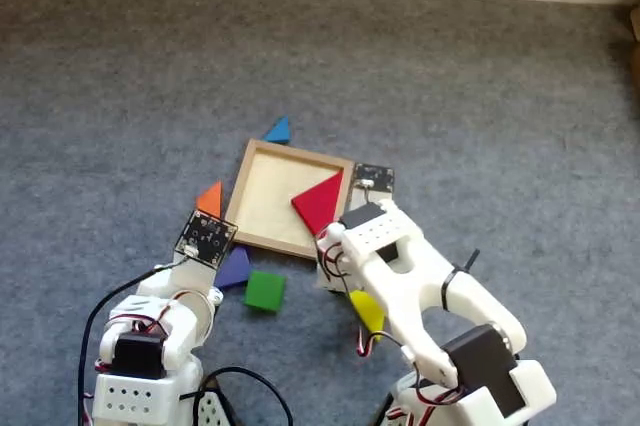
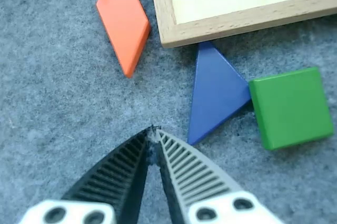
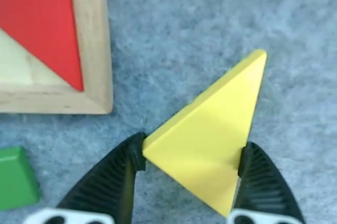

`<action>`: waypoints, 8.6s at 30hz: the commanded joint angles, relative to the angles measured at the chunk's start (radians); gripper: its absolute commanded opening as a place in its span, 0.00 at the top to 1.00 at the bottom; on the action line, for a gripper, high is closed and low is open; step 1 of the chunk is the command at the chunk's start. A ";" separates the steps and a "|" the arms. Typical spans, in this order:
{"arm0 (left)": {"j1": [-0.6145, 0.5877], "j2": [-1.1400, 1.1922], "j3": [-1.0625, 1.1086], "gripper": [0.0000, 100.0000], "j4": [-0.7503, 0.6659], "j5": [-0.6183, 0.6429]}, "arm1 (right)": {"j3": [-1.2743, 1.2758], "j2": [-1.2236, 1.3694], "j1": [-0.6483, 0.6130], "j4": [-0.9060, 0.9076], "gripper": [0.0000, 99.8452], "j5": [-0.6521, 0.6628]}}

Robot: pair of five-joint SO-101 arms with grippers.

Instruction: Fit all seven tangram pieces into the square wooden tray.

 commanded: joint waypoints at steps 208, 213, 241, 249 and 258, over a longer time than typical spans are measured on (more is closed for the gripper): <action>-0.004 -0.005 0.019 0.99 0.005 0.006 | -0.668 0.390 0.076 0.021 0.64 0.419; -0.004 -0.005 0.019 0.99 0.005 0.006 | -0.661 0.394 0.077 -0.022 0.64 0.391; -0.004 -0.005 0.019 0.99 0.005 0.006 | -0.665 0.447 0.077 0.002 0.64 0.328; -0.004 -0.005 0.019 0.99 0.005 0.006 | -0.665 0.447 0.081 -0.001 0.64 0.328; -0.004 -0.005 0.019 0.99 0.005 0.006 | -0.662 0.449 0.082 -0.002 0.75 0.336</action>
